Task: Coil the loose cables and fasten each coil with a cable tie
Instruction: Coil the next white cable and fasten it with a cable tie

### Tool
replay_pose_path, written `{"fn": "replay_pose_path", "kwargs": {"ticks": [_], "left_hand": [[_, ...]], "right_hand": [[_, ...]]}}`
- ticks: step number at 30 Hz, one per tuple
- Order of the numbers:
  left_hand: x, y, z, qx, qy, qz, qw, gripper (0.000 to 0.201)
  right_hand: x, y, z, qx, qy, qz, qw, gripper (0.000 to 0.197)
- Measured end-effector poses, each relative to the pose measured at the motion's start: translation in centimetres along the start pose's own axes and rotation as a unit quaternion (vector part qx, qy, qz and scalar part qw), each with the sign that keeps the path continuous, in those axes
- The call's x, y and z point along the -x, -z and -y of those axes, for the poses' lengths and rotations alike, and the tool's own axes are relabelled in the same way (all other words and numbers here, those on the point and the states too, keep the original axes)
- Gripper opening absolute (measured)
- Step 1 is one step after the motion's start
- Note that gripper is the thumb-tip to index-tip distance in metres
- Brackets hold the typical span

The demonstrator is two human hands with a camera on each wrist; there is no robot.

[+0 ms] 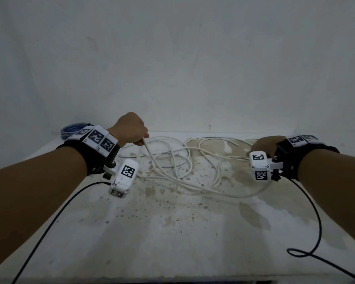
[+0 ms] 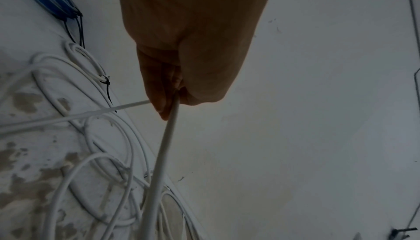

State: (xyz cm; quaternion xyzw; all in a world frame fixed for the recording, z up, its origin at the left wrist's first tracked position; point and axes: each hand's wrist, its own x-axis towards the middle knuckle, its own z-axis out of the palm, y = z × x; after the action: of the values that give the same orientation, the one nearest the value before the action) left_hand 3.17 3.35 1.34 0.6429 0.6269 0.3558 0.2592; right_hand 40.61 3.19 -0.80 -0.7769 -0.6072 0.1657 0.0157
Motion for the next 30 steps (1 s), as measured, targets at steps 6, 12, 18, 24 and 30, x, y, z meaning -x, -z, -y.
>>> {"fn": "replay_pose_path", "kwargs": {"ticks": [6,12,18,24,30], "left_hand": [[-0.1,0.1,-0.2,0.027,-0.096,-0.031,0.995,0.050],[-1.9,3.9,-2.6,0.019,-0.174,-0.111,0.978,0.035],[-6.1,5.1,-3.2,-0.032,-0.163,-0.146,0.975,0.038],[-8.7,0.3,2.6,-0.339,0.053,0.070,0.937,0.085],[-3.1,-1.1,3.9,-0.297,0.065,0.003,0.953,0.057]], "right_hand": [[1.5,1.5,3.1,-0.293,0.081,-0.052,0.951,0.018],[0.8,2.8,8.5,-0.472,0.092,-0.049,0.876,0.030],[-2.2,3.3,13.3,-0.596,0.120,-0.046,0.793,0.033],[-4.1,0.8,15.9,-0.686,0.087,-0.063,0.720,0.032],[-6.2,-0.7,16.2,-0.809,0.013,-0.037,0.587,0.031]]}}
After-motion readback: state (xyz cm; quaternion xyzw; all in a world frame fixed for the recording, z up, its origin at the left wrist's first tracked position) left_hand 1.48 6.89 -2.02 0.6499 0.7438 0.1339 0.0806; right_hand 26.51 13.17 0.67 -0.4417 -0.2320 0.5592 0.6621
